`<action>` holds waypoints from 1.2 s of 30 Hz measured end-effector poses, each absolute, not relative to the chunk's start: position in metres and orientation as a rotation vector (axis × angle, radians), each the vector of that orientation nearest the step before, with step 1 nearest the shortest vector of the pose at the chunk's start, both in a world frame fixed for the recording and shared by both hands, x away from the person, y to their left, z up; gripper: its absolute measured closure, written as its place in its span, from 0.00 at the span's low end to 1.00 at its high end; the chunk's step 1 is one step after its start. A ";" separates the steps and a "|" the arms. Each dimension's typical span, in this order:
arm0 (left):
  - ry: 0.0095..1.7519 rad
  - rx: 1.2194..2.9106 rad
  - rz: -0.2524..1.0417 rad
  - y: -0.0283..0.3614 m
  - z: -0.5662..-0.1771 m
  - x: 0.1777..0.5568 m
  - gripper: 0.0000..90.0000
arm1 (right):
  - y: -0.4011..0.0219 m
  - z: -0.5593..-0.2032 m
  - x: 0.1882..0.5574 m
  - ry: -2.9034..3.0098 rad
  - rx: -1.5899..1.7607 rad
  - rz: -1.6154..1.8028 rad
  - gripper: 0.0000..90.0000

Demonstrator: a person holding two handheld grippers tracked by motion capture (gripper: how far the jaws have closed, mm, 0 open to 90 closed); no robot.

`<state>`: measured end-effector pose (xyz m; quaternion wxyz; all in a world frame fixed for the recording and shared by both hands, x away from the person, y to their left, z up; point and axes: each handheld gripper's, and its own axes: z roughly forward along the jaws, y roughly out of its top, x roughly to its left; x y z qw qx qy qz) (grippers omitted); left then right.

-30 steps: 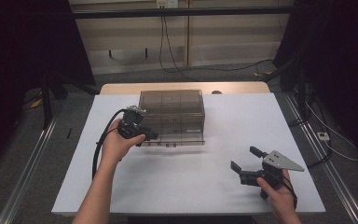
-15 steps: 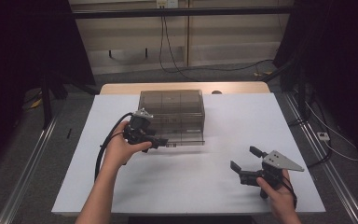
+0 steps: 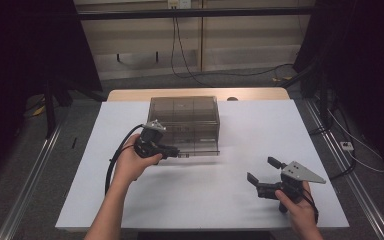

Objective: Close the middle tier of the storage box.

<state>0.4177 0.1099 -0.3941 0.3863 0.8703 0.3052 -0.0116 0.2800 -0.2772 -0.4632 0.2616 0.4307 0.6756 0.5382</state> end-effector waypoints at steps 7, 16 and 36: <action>0.772 2.248 -0.049 0.107 -0.407 0.415 1.00 | -0.277 -0.463 0.280 1.823 1.175 1.463 0.05; 0.797 2.297 -0.038 0.110 -0.430 0.414 1.00 | -0.277 -0.463 0.280 1.821 1.171 1.460 0.05; 0.863 2.219 0.063 0.102 -0.431 0.446 1.00 | -0.277 -0.464 0.280 1.826 1.170 1.449 0.05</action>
